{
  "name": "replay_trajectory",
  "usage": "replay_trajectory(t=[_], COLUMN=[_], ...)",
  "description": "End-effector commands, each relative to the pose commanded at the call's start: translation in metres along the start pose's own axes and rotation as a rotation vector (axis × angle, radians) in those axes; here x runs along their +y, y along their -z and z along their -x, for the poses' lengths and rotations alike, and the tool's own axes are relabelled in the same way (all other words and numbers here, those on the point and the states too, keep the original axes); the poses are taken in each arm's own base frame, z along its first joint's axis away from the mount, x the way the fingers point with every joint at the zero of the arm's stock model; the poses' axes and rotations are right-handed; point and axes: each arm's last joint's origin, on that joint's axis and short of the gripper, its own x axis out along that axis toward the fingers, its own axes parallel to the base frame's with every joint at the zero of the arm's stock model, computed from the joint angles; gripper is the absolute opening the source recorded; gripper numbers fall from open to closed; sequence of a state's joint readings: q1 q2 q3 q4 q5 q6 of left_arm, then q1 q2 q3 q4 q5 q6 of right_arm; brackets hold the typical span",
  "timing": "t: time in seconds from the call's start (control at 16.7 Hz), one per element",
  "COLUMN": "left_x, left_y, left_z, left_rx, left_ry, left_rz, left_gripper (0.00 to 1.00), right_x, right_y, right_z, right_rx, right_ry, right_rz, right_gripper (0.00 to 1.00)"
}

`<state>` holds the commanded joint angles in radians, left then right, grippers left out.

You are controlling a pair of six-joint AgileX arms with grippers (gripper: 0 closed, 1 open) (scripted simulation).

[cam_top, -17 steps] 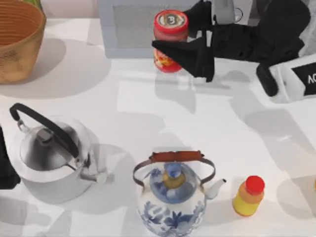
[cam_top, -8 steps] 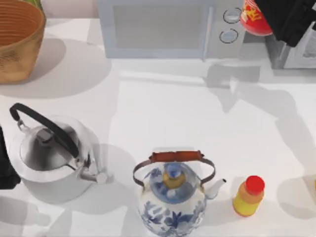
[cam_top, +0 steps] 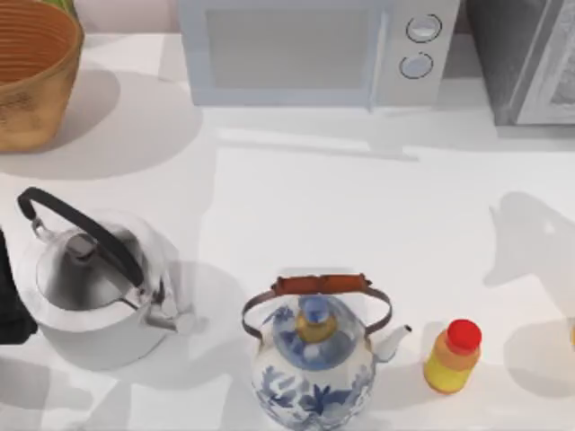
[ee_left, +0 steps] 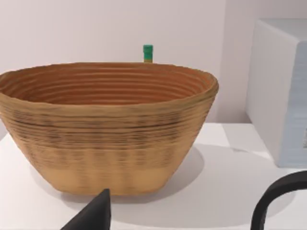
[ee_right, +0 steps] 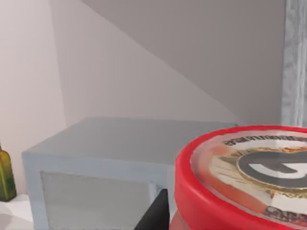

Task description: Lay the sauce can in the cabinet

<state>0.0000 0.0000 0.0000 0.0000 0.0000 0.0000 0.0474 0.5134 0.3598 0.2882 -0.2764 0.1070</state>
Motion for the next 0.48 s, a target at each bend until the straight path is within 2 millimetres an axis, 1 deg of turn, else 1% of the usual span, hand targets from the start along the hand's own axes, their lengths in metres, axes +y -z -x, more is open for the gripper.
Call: replay_trajectory(t=[0.12,0.24,0.36,0.48], left_x=[0.0,0.0,0.0,0.0], left_y=[0.0,0.0,0.0,0.0], left_z=[0.0,0.0,0.0,0.0], left_rx=[0.0,0.0,0.0,0.0], left_ry=[0.0,0.0,0.0,0.0], left_rz=[0.0,0.0,0.0,0.0], left_gripper=[1.0,1.0,1.0,1.0], right_x=[-0.001,-0.004,-0.006,-0.008], right_y=[0.026,0.053,0.077,0.093], right_z=[0.025,0.041,0.049,0.053], right_rx=[0.014,0.042,0.077,0.106], right_ry=[0.118,0.213,0.282,0.321], right_rz=[0.028,0.051,0.067,0.077], right_gripper=[0.0,0.0,0.0,0.0])
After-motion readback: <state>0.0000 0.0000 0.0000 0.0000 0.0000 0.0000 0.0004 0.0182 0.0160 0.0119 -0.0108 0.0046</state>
